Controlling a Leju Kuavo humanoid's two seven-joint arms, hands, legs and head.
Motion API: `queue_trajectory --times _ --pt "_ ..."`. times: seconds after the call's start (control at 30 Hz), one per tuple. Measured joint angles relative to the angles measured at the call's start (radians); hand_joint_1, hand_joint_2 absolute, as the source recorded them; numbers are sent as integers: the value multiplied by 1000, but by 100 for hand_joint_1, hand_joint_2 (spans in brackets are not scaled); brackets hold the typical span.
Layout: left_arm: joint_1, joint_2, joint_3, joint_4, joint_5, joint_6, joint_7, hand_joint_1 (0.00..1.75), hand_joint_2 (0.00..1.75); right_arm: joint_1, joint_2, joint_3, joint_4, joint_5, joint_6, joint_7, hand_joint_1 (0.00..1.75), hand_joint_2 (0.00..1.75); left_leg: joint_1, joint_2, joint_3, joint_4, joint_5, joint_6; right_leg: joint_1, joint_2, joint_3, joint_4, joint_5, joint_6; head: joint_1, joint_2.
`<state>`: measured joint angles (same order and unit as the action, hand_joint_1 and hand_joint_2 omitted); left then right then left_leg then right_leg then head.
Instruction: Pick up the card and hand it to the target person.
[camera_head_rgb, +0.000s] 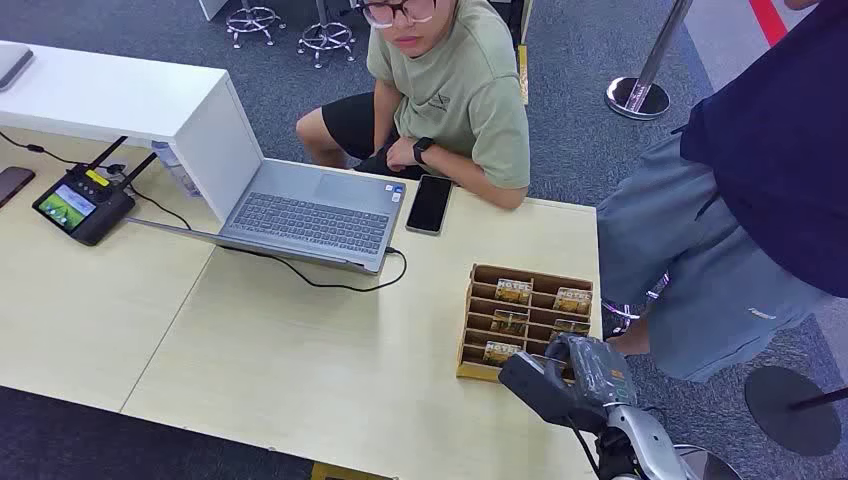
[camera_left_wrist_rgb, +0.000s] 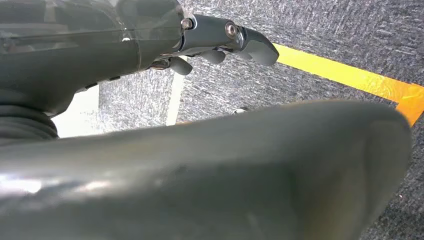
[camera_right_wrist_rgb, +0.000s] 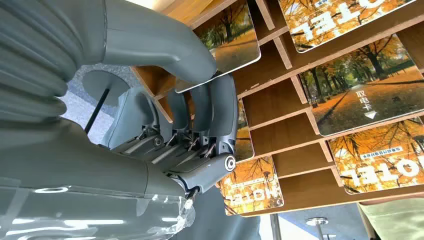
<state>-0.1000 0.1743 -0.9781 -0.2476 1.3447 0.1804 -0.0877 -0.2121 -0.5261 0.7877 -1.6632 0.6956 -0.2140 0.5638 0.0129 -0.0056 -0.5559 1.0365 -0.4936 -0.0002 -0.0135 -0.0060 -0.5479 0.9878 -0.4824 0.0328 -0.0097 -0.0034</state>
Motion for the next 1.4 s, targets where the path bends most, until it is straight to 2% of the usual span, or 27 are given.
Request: queue_trajectory --times 0.43,0.57,0.6,0.63,0.77,0.83,1.07,1.4 --pt "0 0 0 0 -19 -23 -24 0 0 0 0 0 10 -21 -6 -7 120 175 0 0 0 0 0 0 0 0 0 0 0 0 0 0" --pt "0 3 -2 0 -41 -30 -35 0 0 15 -6 0 11 -30 -32 15 75 175 0 0 1 0 0 0 0 0 0 0 0 0 0 0" --pt "0 4 -5 0 -47 -32 -38 0 0 24 -11 0 11 -32 -41 25 73 175 0 0 0 0 0 0 0 0 0 0 0 0 0 0" --pt "0 4 -8 0 -52 -34 -41 0 0 33 -18 0 10 -34 -51 35 77 175 0 0 0 0 0 0 0 0 0 0 0 0 0 0" --pt "0 6 -20 0 -69 -36 -54 0 0 71 -50 0 -3 -44 -94 75 158 175 0 0 1 0 0 0 0 1 0 0 0 0 0 0" --pt "0 6 -24 0 -72 -35 -57 0 0 87 -68 -1 -11 -46 -107 85 169 175 0 0 1 0 0 0 0 1 0 0 0 0 0 0" --pt "0 6 -41 0 -88 -24 -69 0 0 102 -106 -4 -34 -39 -121 102 169 175 0 1 1 0 0 0 0 2 0 0 0 0 0 0" --pt "0 6 -48 3 -67 -23 -79 0 0 111 -124 -4 -55 -9 -124 105 169 175 0 1 0 0 0 0 0 1 0 0 0 0 0 0"
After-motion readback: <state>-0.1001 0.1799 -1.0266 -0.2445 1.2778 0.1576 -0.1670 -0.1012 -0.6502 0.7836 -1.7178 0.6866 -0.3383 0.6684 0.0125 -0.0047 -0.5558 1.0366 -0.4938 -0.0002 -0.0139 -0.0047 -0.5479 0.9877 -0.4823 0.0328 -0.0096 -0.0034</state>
